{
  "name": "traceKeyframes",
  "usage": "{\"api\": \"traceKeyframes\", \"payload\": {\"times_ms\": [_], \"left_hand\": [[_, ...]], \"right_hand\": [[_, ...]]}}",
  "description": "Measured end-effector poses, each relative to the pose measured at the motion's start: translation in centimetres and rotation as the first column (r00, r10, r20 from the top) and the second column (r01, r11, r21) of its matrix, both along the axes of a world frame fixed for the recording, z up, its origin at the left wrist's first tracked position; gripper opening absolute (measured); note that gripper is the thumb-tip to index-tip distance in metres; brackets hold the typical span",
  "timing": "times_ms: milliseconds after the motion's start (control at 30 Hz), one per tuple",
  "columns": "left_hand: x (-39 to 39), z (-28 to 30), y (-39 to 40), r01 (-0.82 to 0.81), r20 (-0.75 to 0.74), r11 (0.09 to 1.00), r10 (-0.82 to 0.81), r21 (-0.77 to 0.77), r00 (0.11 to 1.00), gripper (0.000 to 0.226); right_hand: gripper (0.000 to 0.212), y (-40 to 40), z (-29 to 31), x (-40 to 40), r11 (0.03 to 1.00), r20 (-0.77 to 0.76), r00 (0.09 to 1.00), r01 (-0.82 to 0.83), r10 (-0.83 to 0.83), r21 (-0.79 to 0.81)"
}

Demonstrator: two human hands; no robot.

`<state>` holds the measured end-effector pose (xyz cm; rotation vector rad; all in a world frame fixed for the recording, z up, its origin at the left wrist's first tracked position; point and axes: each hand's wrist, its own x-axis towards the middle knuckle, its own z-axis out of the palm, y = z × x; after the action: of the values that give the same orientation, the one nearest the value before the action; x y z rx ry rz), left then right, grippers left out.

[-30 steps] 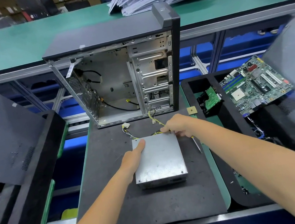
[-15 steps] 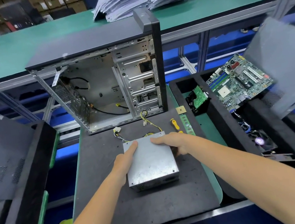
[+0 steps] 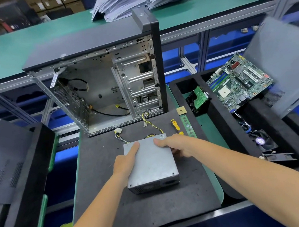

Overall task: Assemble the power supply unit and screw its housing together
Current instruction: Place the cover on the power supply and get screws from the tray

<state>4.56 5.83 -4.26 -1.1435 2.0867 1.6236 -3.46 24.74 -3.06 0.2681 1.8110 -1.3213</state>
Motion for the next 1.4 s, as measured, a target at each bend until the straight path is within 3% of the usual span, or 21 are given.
{"api": "traceKeyframes", "payload": {"times_ms": [133, 300, 533, 967, 1167, 1400], "left_hand": [[0.1, -0.3, 0.3, -0.017, -0.008, 0.996, 0.016, -0.092, 1.0, 0.073], [0.3, -0.8, 0.6, -0.005, -0.029, 0.976, -0.001, -0.216, 1.0, 0.07], [0.2, -1.0, 0.5, 0.015, 0.038, 0.961, -0.004, -0.276, 0.999, 0.09], [0.2, -0.5, 0.8, -0.002, 0.054, 0.945, 0.021, -0.328, 0.998, 0.089], [-0.2, -0.4, 0.5, 0.159, 0.149, 0.912, -0.11, -0.378, 0.983, 0.096], [-0.5, -0.7, 1.8, 0.098, 0.129, 0.908, -0.049, -0.407, 0.99, 0.091]], "right_hand": [[0.077, 0.1, -0.4, 0.4, 0.996, -0.026, 0.997, -0.07, 0.071, 0.049], [0.078, 0.5, -0.5, 1.2, 0.974, -0.113, 0.975, -0.173, 0.19, 0.144], [0.039, 1.6, 1.3, 0.3, 0.904, 0.104, 0.911, -0.409, 0.398, 0.122], [0.05, 0.8, 2.0, 0.6, 0.878, 0.17, 0.884, -0.458, 0.435, 0.14], [0.059, 0.9, 2.8, 0.6, 0.829, 0.26, 0.834, -0.535, 0.488, 0.162], [0.038, 1.2, 2.9, -0.3, 0.813, 0.251, 0.832, -0.546, 0.495, 0.204]]}}
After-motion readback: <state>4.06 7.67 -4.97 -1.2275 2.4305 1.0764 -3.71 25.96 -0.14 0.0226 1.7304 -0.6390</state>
